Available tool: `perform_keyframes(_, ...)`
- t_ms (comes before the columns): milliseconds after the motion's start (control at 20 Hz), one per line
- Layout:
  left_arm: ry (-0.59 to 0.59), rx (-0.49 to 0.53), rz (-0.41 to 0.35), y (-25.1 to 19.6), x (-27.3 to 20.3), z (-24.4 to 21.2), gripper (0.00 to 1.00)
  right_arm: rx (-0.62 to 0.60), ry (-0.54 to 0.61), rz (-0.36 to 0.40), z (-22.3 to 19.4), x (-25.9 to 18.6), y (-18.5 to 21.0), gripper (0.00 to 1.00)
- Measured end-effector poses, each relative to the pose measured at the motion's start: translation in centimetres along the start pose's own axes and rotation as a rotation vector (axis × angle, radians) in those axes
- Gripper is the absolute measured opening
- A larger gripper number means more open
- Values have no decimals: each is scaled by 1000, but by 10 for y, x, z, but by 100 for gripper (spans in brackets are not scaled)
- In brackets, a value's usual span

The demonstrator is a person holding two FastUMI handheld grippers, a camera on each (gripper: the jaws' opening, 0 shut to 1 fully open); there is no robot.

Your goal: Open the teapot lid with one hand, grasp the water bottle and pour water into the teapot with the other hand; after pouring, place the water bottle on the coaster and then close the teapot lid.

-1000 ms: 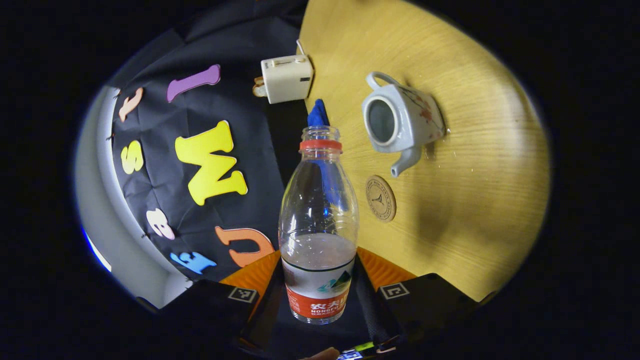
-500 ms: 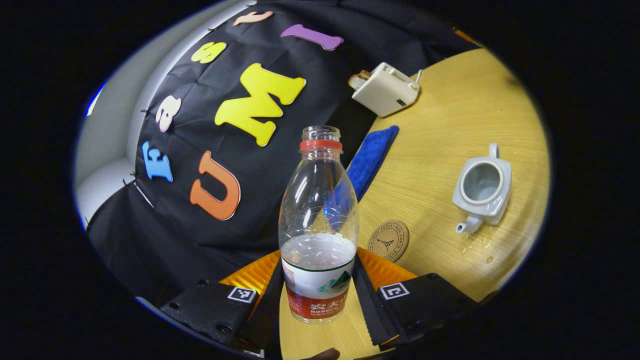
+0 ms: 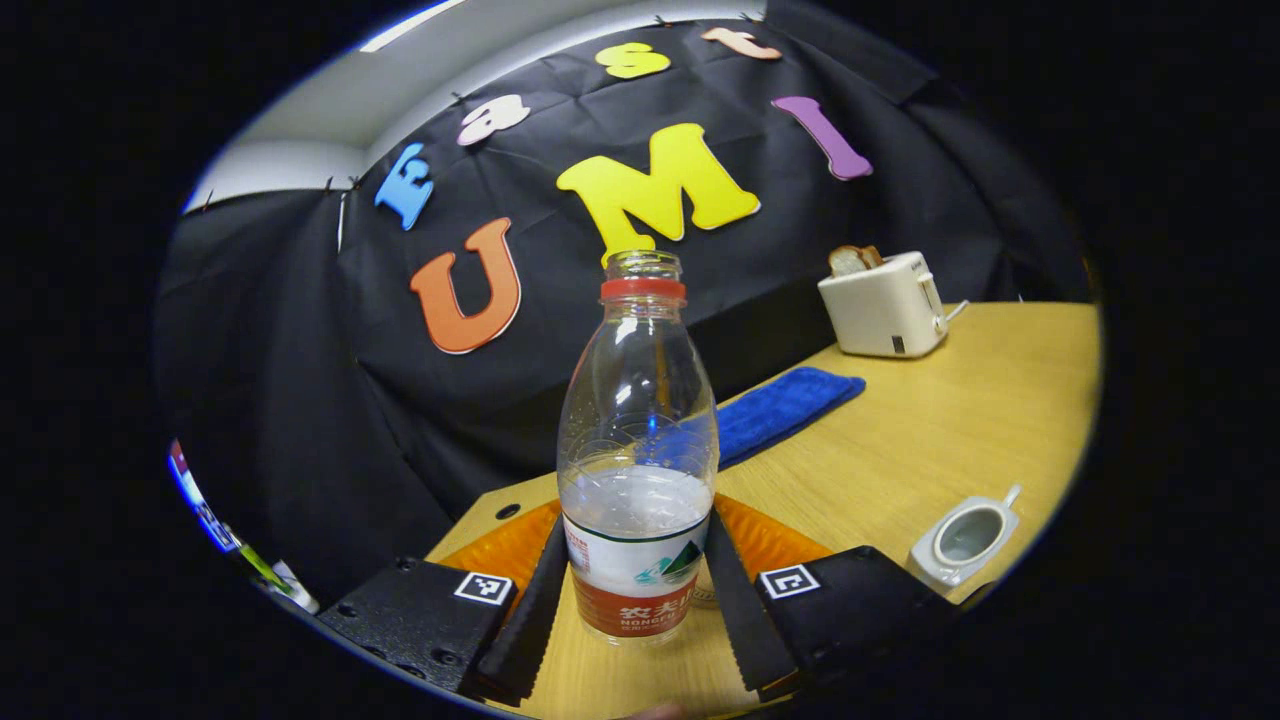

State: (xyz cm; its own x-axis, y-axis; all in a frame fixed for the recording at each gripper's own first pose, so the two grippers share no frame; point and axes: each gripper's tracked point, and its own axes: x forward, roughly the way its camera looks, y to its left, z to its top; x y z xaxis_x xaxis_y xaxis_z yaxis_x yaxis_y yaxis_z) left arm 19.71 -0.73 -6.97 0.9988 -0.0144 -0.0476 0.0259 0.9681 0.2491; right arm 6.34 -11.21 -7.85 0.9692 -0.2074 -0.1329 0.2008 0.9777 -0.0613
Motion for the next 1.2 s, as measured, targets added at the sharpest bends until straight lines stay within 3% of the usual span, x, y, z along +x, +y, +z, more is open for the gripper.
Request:
perform_keyframes(100, -31, -151, -31, -7, 2, 2, 75, -14, 4, -1, -4, 1, 5, 0)
perform_keyframes(200, -58, -209, -32, -10, 7, 2, 80, -31, 11, -1, -8, 2, 11, 1)
perform_keyframes(250, -59, -224, -43, -13, 10, -1, 76, -37, 15, 2, -10, 3, 14, 1)
perform_keyframes(750, -49, -246, -90, -36, 43, -5, 76, -48, 43, 54, -29, 15, 38, 1)
perform_keyframes(1200, -31, -264, -91, -41, 56, -13, 79, -54, 41, 43, -32, 17, 34, 1)
